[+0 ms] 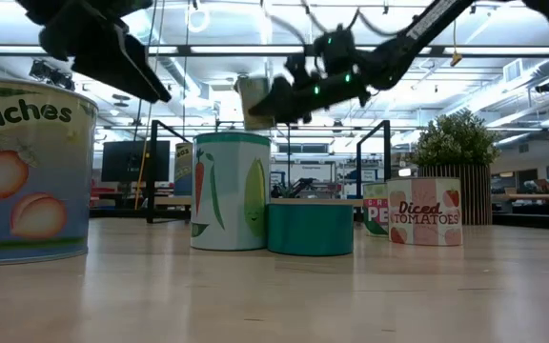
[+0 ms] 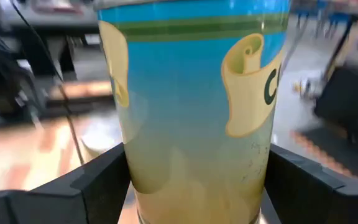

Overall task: Pick and place cans onto a shelf
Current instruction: Put the canned carrots on the shelf

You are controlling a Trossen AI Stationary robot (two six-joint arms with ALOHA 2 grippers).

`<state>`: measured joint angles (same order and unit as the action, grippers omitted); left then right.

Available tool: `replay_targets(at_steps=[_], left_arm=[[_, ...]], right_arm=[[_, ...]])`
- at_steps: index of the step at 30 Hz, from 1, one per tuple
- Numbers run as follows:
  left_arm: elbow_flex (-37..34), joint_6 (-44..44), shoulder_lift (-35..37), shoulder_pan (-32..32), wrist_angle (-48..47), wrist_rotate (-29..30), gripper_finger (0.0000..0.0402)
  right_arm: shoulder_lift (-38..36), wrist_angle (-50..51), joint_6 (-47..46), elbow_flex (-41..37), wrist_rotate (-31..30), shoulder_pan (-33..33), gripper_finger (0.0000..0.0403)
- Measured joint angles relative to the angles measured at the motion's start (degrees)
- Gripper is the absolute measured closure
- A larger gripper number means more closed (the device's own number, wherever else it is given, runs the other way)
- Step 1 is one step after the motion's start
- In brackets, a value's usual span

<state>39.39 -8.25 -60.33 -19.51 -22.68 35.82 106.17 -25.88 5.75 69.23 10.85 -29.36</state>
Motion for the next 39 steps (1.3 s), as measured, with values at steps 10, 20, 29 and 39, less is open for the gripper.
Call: replay_targets(at_steps=[10, 20, 29, 39], left_arm=[[-9.4, 1.4, 13.6, 0.9, 8.3, 0.3, 0.0015], [-13.8, -0.1, 18.3, 1.0, 11.8, 0.4, 0.0015], [-13.8, -0.1, 18.4, 0.9, 12.1, -0.5, 0.0015], [-13.8, -0.1, 18.4, 0.9, 12.0, -0.5, 0.0015]], right_arm=[[10.6, 3.3, -3.3, 6.7, -0.9, -0.4, 0.0074], [13.9, 6.4, -5.3, 6.7, -6.5, 0.8, 0.0074], [13.8, 7.9, -5.8, 6.6, -8.3, 1.1, 0.0074], [13.8, 12.7, -3.8, 6.5, -8.2, 1.2, 0.0047]])
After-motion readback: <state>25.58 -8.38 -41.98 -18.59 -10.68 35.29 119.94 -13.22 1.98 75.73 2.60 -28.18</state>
